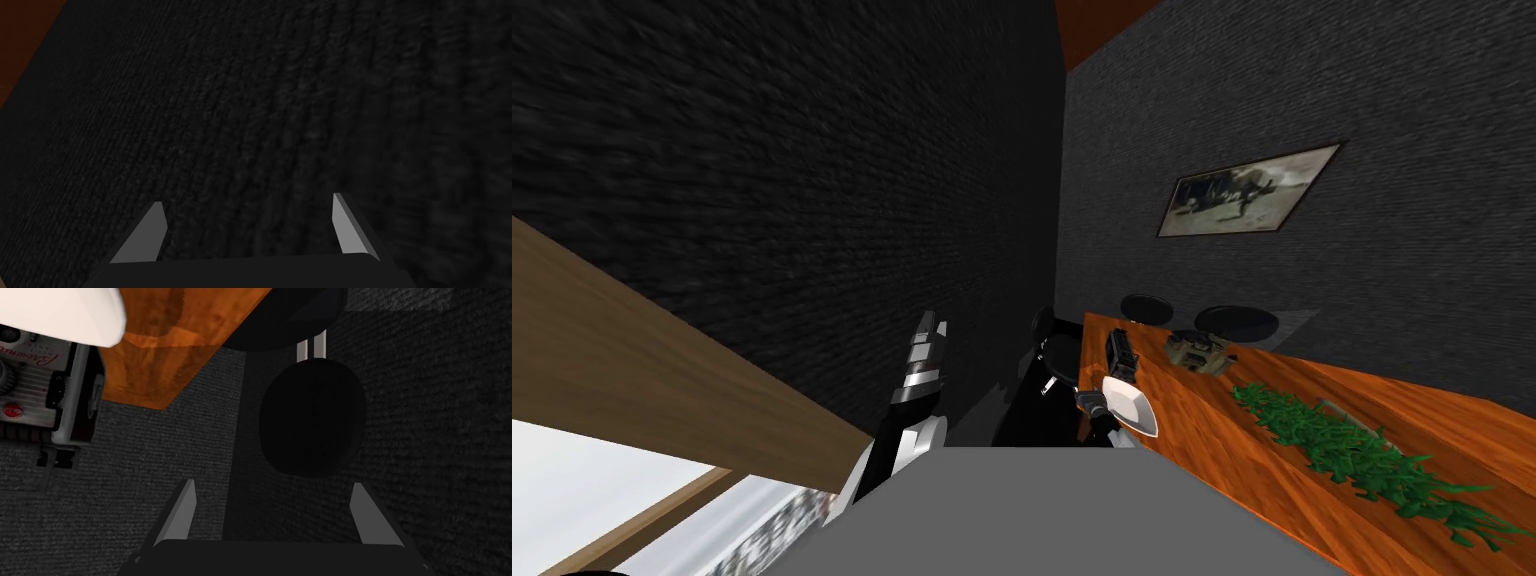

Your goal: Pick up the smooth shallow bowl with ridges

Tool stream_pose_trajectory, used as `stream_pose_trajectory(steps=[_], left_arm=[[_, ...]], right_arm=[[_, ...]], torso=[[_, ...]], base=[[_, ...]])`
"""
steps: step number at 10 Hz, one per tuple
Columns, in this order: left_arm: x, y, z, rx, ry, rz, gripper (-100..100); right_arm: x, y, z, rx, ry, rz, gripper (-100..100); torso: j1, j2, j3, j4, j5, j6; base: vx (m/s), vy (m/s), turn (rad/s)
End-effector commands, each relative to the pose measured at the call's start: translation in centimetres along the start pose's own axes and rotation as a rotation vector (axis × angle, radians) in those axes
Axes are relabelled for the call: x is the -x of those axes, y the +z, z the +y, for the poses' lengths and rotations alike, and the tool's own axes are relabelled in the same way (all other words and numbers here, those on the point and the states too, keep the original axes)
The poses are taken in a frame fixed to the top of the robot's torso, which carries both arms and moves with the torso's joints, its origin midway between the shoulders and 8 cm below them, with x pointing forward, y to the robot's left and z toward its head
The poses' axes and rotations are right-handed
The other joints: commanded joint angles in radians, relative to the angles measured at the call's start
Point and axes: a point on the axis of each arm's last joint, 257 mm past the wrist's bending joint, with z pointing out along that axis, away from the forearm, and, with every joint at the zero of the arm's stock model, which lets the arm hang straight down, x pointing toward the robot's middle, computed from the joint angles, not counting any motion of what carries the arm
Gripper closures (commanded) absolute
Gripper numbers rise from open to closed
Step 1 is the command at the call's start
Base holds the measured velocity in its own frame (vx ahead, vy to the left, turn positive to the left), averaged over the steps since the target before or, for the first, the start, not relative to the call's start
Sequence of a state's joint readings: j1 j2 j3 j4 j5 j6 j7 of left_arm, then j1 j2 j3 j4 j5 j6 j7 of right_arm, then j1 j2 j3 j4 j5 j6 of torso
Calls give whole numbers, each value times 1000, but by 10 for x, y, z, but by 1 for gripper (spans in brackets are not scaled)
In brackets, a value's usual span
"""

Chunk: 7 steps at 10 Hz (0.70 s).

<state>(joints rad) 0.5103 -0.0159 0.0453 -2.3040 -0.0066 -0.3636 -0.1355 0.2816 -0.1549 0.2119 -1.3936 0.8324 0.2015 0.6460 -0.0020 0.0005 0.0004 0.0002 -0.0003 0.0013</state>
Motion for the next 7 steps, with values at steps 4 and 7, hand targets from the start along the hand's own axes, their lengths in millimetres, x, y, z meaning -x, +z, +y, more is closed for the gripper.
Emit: stream_pose_trajectory(steps=[4,7], left_arm=[[0,0,0,0,0,0,0],[0,0,0,0,0,0,0]], right_arm=[[-46,4,-12,-55,-142,109,-100],[-75,5,-28,-104,-256,185,-100]], torso=[[-1,0,0,0,0,-1],[-2,1,0,0,0,0]], base=[[-17,-29,141],[-25,-36,139]])
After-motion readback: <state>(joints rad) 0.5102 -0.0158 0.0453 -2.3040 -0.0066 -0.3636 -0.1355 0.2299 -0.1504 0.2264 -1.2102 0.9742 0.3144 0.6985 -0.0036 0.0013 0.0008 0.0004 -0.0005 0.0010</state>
